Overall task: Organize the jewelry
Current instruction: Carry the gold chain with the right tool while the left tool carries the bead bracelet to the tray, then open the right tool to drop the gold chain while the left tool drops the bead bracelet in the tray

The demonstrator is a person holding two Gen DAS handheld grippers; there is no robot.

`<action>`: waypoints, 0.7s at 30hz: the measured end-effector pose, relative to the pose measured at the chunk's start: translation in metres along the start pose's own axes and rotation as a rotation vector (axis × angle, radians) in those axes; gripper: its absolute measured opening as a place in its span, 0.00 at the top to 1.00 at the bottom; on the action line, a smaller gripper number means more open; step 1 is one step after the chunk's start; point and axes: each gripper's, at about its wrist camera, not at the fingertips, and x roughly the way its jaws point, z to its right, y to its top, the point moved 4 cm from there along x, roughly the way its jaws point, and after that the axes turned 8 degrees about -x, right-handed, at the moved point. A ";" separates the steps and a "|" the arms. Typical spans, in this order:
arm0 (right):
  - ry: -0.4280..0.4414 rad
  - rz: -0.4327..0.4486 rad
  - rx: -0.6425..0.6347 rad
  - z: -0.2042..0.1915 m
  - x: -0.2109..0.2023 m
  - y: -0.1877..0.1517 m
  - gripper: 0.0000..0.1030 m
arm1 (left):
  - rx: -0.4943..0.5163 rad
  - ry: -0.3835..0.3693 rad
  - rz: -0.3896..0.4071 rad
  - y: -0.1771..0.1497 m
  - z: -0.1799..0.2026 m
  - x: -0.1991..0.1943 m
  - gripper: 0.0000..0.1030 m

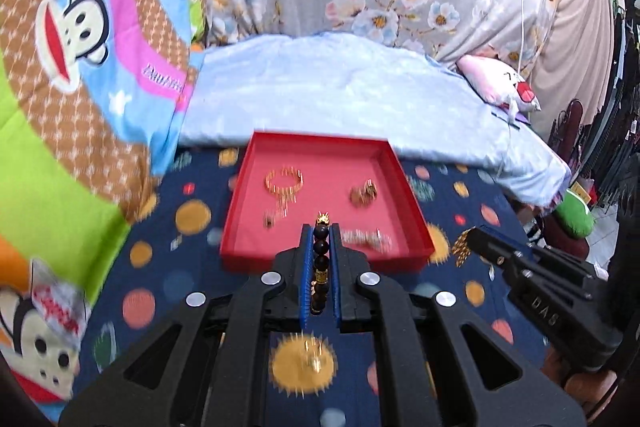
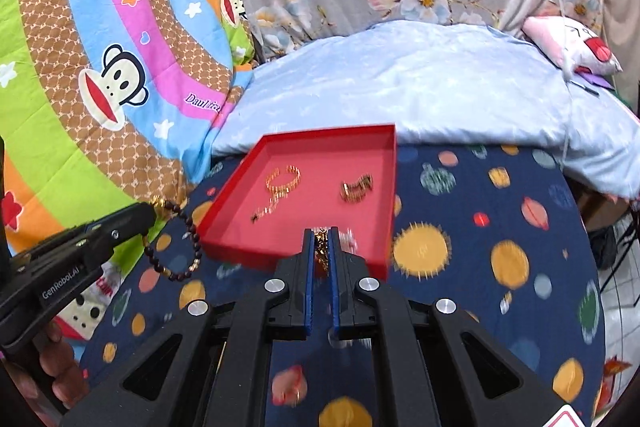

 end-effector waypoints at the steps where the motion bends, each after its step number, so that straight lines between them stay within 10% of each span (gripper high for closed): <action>1: 0.004 0.002 -0.003 0.000 0.007 0.007 0.95 | 0.003 0.002 0.006 0.008 0.001 0.006 0.93; 21: 0.008 -0.047 -0.017 0.008 0.106 0.054 0.94 | -0.029 0.026 -0.041 0.052 -0.006 0.107 0.93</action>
